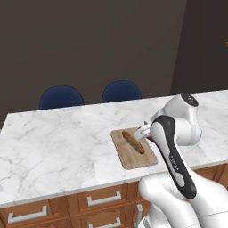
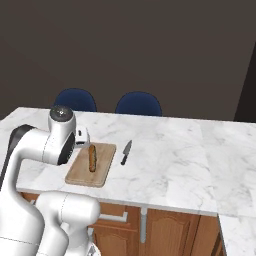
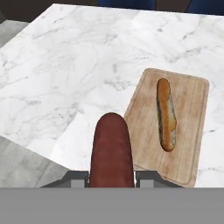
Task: Retrieve the sausage and cheese from the fridge and place them on the cutting board on the counter.
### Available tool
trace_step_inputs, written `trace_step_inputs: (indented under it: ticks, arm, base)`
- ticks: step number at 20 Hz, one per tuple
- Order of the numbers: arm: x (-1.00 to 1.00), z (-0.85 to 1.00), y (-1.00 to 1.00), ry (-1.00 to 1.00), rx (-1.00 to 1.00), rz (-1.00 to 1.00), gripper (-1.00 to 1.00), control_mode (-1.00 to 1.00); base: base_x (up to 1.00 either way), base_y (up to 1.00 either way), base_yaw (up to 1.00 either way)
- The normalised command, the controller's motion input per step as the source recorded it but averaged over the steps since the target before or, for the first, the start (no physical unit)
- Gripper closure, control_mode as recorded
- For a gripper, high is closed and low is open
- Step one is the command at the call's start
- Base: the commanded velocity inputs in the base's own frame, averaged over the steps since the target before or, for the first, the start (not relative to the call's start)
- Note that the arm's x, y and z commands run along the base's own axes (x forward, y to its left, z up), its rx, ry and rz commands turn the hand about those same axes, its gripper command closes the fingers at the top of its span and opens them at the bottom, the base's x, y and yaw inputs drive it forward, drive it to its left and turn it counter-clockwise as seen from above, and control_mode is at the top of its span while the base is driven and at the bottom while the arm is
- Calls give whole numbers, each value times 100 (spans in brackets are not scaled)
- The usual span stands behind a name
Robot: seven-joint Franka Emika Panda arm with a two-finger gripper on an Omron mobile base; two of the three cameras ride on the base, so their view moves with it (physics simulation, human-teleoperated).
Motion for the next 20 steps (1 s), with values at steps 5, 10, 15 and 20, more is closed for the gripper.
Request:
trace_step_inputs:
  ticks: [5, 10, 15, 20]
  arm:
    - [0, 0, 0, 0, 0, 0, 100, 100]
    - [0, 0, 0, 0, 0, 0, 100, -100]
    - [0, 0, 0, 0, 0, 0, 100, -100]
    - [0, 0, 0, 0, 0, 0, 100, -100]
  base:
    - [0, 0, 0]
    - [0, 0, 0]
    - [0, 0, 0]
    - [0, 0, 0]
